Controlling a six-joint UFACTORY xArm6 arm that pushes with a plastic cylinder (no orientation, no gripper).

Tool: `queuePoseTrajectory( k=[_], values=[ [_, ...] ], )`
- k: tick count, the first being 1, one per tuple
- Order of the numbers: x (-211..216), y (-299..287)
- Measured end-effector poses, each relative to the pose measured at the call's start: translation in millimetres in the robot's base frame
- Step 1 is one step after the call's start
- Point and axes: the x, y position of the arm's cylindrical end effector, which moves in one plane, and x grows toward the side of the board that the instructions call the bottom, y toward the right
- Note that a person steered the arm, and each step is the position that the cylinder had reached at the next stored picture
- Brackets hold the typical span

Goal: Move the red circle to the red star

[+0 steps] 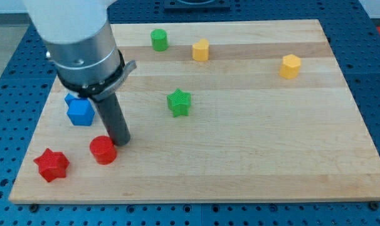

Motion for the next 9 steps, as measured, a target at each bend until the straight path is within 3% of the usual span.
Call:
queuePoseTrajectory(
  k=[6, 9],
  values=[
    [49, 3],
    [37, -15]
  ],
)
